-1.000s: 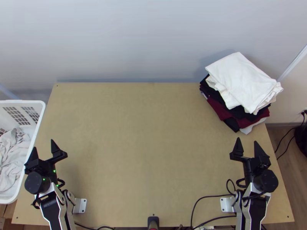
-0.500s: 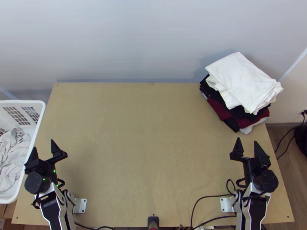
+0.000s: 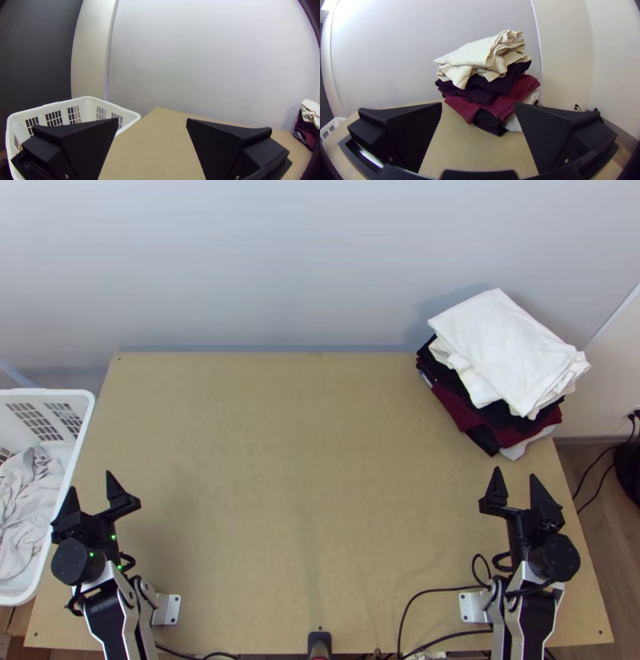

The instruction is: Fold the t-shirt

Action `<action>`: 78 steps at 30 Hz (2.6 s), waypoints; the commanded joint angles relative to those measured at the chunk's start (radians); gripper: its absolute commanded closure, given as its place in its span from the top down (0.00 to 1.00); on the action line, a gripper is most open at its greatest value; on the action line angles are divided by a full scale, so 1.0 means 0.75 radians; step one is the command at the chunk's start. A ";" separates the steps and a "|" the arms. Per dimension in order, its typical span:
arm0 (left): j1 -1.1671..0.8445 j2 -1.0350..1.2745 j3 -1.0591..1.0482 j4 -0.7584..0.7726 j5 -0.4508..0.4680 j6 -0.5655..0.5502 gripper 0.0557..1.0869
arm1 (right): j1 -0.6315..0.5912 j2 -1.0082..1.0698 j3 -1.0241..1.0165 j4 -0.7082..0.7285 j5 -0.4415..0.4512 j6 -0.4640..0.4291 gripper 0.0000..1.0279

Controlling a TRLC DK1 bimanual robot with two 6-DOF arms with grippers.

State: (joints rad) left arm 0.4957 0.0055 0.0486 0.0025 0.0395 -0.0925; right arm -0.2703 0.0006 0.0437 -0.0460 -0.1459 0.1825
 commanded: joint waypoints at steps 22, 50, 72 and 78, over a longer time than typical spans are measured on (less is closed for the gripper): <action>0.456 0.823 1.093 -0.795 -0.028 0.050 0.96 | 0.004 -0.005 -0.013 0.022 0.013 0.016 0.96; 1.010 3.034 2.385 -0.830 0.062 0.179 0.96 | 0.004 -0.005 -0.013 0.022 0.013 0.016 0.96; 1.061 3.848 2.917 -0.711 0.035 0.414 0.95 | 0.004 -0.005 -0.013 0.022 0.013 0.016 0.96; 1.069 3.877 2.921 -0.525 0.039 0.483 0.03 | 0.004 -0.005 -0.013 0.022 0.013 0.016 0.96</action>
State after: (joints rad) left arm 1.2877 2.8952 2.2181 -0.4480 0.0662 0.2256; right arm -0.2703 0.0006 0.0437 -0.0456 -0.1459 0.1825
